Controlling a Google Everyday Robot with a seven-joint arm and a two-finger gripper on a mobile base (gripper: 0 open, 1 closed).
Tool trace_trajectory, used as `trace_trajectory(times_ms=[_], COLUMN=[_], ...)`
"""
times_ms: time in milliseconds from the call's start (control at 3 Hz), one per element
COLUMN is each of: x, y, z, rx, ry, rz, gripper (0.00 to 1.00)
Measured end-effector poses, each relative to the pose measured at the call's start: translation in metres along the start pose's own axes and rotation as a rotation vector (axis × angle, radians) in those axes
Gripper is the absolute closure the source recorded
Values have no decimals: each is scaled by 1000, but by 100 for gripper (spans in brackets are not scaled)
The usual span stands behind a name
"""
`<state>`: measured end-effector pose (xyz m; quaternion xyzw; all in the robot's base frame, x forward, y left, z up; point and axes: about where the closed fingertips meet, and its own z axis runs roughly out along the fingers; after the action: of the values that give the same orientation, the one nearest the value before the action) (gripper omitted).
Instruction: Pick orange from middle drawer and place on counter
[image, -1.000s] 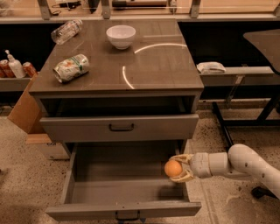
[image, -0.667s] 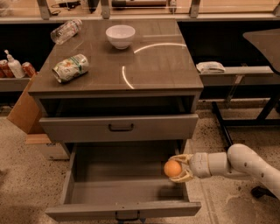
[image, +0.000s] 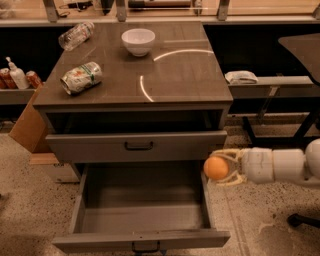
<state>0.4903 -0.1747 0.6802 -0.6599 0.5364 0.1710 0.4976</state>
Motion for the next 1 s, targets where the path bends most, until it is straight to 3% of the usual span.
trace_trajectory(times_ms=[333, 1000], x=[-43, -46], y=[-40, -51], z=[-43, -41], rx=[58, 85], ry=[-12, -36], rz=[-88, -64], gripper=[100, 100])
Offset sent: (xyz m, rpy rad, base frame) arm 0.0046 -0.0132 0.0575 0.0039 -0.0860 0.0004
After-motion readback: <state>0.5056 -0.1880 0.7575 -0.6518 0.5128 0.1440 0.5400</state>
